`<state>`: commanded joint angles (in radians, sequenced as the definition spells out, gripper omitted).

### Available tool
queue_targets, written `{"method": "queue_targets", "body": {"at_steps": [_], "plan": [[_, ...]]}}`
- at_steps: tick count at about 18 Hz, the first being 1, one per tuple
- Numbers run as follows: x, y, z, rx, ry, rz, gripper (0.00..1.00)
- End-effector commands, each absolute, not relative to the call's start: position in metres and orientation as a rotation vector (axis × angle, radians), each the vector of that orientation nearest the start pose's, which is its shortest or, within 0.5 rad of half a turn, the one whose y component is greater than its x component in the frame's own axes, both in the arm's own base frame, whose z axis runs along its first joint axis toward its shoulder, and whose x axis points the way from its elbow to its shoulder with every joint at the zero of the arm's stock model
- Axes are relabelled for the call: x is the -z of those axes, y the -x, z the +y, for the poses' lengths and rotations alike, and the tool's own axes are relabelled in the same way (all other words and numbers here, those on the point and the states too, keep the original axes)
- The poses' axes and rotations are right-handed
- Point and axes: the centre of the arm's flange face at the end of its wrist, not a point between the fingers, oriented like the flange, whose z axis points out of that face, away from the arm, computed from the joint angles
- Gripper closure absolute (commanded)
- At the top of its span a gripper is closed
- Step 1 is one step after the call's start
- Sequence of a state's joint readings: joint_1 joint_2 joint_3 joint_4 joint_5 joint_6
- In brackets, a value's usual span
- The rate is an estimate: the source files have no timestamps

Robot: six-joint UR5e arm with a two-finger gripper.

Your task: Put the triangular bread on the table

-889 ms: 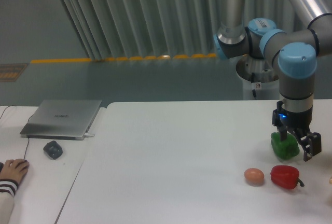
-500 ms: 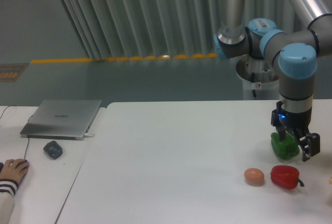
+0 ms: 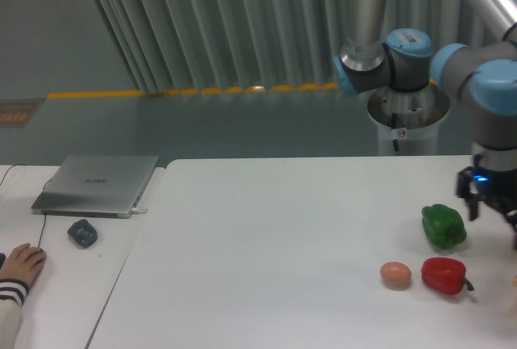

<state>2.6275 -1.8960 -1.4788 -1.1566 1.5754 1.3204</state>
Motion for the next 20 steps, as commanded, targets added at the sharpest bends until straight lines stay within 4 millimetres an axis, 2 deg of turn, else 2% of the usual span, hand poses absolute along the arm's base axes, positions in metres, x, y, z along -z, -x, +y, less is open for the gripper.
{"method": "queue_targets", "body": {"at_steps": [4,7,11,13,18,20], "plan": [[-0.394,0.51,0.4,-0.276,3.042,0.481,0.0],[-0.393,0.52,0.385,-0.278,3.047,0.499,0.0],[-0.389,0.535,0.363,-0.274,3.045,0.637,0.0],[-0.389,0.542,0.353,-0.277,3.046,0.641,0.0],[-0.378,0.555,0.351,-0.283,3.047,0.648,0.0],[-0.365,0.559,0.354,-0.271,3.049,0.646,0.0]]}}
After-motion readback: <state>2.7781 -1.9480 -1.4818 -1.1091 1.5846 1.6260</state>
